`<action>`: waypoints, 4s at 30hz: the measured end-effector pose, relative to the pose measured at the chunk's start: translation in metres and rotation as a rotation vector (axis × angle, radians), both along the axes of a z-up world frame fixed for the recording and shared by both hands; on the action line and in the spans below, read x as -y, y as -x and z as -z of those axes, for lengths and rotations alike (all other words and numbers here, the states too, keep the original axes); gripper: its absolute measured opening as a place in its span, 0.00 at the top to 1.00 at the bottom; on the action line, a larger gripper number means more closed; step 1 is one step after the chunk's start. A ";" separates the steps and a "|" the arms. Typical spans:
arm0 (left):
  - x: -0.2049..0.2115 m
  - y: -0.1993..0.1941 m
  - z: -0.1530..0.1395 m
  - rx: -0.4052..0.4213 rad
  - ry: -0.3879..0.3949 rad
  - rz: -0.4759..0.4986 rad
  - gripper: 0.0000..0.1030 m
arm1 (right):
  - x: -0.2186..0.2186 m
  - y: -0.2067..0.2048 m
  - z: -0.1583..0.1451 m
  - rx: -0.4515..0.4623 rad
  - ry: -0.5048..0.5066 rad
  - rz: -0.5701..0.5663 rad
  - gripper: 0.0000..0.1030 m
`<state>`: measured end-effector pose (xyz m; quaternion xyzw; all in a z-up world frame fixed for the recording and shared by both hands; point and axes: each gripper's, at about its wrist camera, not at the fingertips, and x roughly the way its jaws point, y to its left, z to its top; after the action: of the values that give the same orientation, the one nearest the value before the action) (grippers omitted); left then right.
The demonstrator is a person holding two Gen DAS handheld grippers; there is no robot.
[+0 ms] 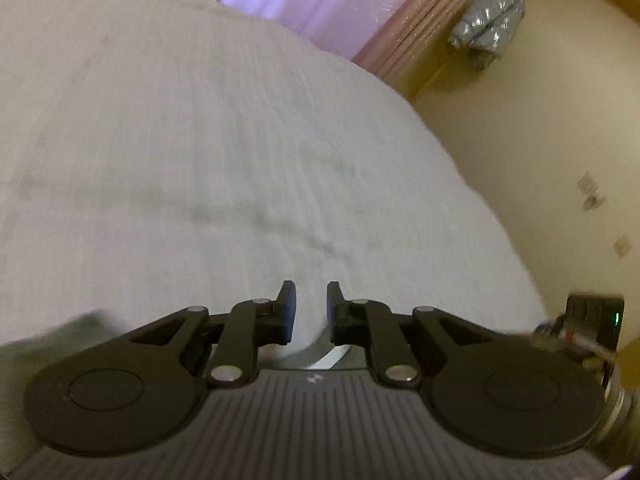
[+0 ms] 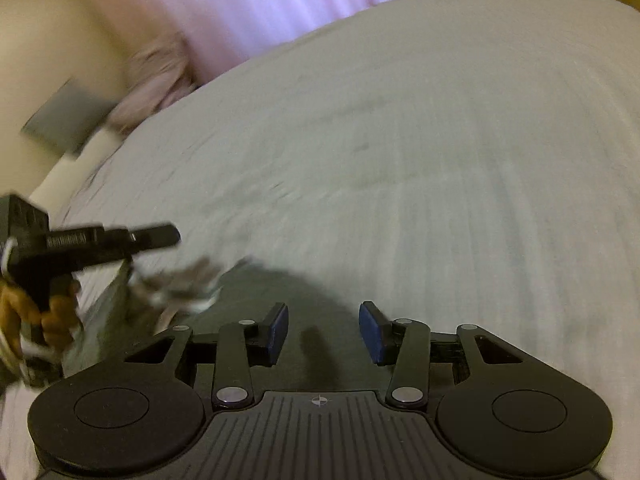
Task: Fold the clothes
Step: 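Lift the t-shirt by its shoulders with both grippers and shake it out, then lower the t-shirt flat onto the bed and open both grippers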
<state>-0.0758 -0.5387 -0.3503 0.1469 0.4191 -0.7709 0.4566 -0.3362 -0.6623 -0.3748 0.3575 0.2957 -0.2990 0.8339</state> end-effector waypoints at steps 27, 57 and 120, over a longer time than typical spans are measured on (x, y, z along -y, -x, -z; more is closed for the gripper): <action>-0.281 -0.069 0.009 0.314 -0.138 -0.073 0.96 | -0.264 0.037 -0.028 -0.441 0.134 0.061 0.57; -0.515 -0.122 0.022 -0.159 -0.459 -0.523 0.82 | -0.446 0.216 -0.029 -0.010 -0.378 0.672 0.57; -0.547 0.135 -0.248 0.496 -0.272 -0.440 0.50 | -0.551 0.118 -0.238 -0.323 -0.001 0.245 0.32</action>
<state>-0.2112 0.0087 -0.1023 0.2954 0.4160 -0.5319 0.6758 -0.4543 -0.1109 -0.1364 0.3388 0.3802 -0.4516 0.7326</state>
